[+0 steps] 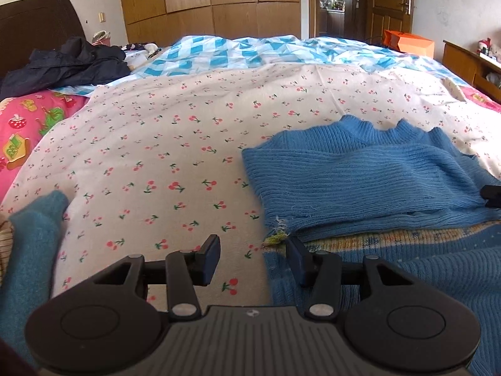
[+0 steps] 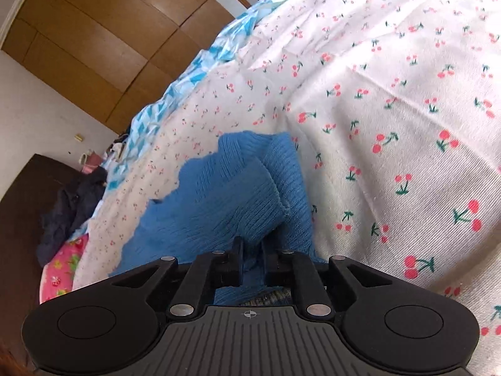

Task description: Fold small clothes

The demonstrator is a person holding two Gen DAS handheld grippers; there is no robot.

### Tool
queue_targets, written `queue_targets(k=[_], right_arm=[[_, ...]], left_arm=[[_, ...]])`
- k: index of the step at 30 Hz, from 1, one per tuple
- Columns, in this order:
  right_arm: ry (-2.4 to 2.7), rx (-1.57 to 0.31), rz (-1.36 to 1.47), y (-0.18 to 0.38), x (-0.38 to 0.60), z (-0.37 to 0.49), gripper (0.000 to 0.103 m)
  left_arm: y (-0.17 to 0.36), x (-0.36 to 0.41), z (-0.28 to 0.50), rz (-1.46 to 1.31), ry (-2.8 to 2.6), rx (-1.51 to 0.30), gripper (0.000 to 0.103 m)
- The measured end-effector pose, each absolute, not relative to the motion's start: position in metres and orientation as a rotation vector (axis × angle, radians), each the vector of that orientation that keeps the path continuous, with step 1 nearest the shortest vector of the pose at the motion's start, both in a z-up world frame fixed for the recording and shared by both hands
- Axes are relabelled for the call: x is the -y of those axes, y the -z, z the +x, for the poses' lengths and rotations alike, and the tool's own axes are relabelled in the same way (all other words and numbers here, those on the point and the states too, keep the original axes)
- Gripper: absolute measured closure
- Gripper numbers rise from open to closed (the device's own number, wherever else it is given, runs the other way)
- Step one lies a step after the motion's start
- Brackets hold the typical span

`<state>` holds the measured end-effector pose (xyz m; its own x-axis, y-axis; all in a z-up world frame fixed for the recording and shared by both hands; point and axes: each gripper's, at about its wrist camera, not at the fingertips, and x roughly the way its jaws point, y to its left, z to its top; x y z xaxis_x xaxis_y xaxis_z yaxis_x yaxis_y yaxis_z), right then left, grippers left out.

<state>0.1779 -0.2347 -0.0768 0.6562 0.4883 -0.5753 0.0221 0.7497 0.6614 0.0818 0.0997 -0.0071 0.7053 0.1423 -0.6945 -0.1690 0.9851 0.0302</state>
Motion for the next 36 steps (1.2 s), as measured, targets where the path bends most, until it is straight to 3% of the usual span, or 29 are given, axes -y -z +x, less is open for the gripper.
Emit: queue_targets(k=[7, 10, 16, 19, 33, 36], right_arm=[[-0.314, -0.825, 0.518, 0.049, 0.236, 0.143, 0.088], [-0.347, -0.881, 0.45, 0.041, 0.24, 0.119, 0.081], [-0.36, -0.985, 0.338, 0.03, 0.25, 0.076, 0.079], [-0.344, -1.004, 0.294, 0.024, 0.258, 0.057, 0.064], [-0.411, -1.197, 0.309, 0.053, 0.245, 0.038, 0.063], [-0.412, -1.226, 0.359, 0.06, 0.25, 0.04, 0.064]], left_arm=[[-0.006, -0.11, 0.061, -0.089, -0.155, -0.797, 0.052], [-0.012, -0.106, 0.043, -0.083, -0.108, -0.84, 0.052], [-0.018, -0.093, 0.007, -0.125, -0.026, -0.943, 0.052], [-0.018, -0.089, -0.007, -0.159, -0.013, -0.985, 0.052], [0.003, -0.079, -0.015, -0.237, 0.014, -1.16, 0.052], [0.002, -0.075, -0.014, -0.262, 0.049, -1.152, 0.058]])
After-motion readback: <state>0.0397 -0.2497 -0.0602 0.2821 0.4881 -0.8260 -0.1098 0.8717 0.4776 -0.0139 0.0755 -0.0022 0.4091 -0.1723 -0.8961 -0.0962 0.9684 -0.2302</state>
